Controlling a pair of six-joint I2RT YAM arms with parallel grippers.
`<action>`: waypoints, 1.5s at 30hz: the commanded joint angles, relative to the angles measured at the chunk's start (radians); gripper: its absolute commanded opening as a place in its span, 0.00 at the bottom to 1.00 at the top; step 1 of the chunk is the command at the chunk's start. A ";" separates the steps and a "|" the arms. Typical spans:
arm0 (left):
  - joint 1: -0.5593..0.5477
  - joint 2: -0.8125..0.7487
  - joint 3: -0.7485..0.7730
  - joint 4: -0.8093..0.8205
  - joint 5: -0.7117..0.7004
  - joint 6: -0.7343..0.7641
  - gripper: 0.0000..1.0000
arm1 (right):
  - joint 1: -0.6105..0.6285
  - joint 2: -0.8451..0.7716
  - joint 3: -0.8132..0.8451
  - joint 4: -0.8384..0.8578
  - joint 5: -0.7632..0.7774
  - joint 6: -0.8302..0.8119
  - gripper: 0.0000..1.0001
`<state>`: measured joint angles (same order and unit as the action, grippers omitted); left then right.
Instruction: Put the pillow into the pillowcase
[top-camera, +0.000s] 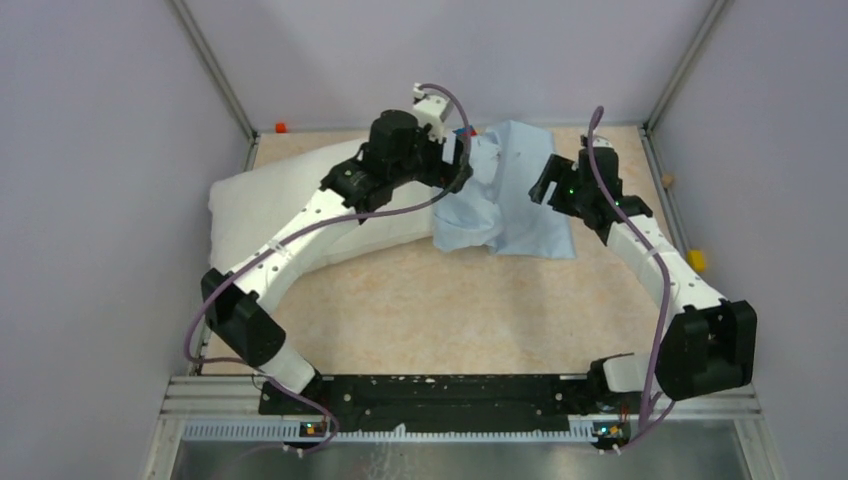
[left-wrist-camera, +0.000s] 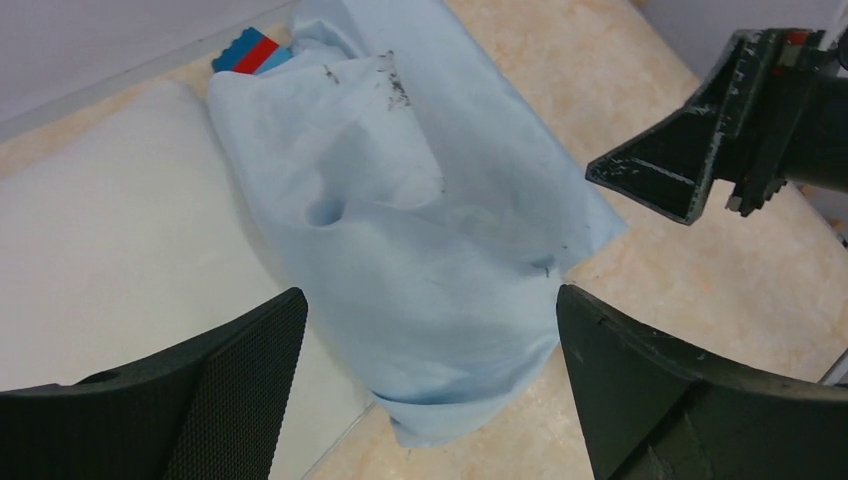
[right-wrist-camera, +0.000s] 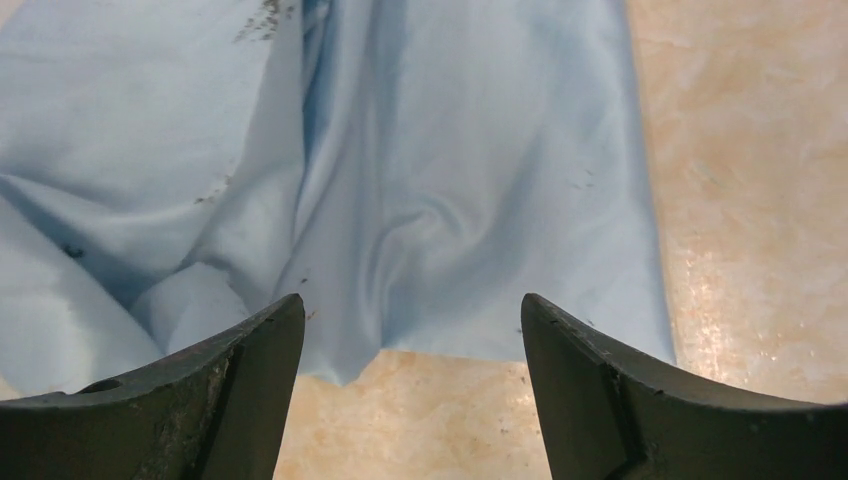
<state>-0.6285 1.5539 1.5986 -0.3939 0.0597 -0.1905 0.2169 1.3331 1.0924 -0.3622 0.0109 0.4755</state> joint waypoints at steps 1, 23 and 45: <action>-0.078 0.099 0.076 -0.050 -0.037 0.081 0.99 | -0.048 0.020 -0.051 0.061 -0.004 0.023 0.78; -0.189 0.300 0.204 -0.158 -0.459 0.153 0.60 | -0.066 0.304 -0.081 0.125 0.108 -0.020 0.77; -0.171 0.269 0.256 -0.161 -0.459 0.154 0.63 | -0.054 0.448 -0.049 0.123 0.131 -0.043 0.71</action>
<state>-0.8013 1.8591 1.7973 -0.5793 -0.3988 -0.0418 0.1608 1.7374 1.0172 -0.2535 0.1215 0.4446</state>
